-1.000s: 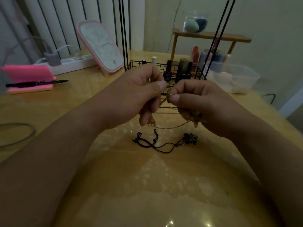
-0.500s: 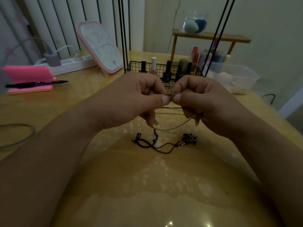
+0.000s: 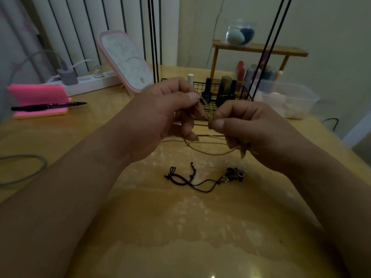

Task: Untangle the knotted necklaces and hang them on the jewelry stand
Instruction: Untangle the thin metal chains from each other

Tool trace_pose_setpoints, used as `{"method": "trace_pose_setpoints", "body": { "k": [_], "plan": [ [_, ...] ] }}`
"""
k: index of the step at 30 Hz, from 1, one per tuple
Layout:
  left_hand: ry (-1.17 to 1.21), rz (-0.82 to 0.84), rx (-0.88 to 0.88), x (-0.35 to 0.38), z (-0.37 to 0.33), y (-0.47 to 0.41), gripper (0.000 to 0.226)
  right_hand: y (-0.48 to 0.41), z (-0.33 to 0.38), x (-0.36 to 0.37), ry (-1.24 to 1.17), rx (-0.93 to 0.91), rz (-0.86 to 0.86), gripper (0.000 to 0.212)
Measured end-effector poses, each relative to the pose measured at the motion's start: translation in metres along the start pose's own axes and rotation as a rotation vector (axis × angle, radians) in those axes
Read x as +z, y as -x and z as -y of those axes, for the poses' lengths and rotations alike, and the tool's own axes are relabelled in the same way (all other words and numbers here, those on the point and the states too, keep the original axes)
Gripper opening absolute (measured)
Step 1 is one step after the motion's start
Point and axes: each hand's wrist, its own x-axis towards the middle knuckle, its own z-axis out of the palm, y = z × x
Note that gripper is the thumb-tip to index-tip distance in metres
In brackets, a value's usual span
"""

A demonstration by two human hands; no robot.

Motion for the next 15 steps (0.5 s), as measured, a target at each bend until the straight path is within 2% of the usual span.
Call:
{"method": "trace_pose_setpoints", "body": {
  "k": [3, 9, 15],
  "plan": [
    [0.049, -0.011, -0.047, 0.0026, 0.0006, 0.0005, 0.01, 0.0004, 0.0003, 0.0017, -0.035, -0.014, 0.002, 0.009],
    [-0.255, -0.135, -0.008, 0.0061, 0.0062, -0.0002, 0.003, -0.0003, -0.0005, -0.0001, -0.049, -0.037, -0.051, 0.007],
    [-0.293, -0.184, 0.005, 0.0065, 0.0051, -0.0011, 0.006, -0.0002, 0.005, 0.0012, -0.064, -0.063, -0.128, 0.02]
  ]
}}
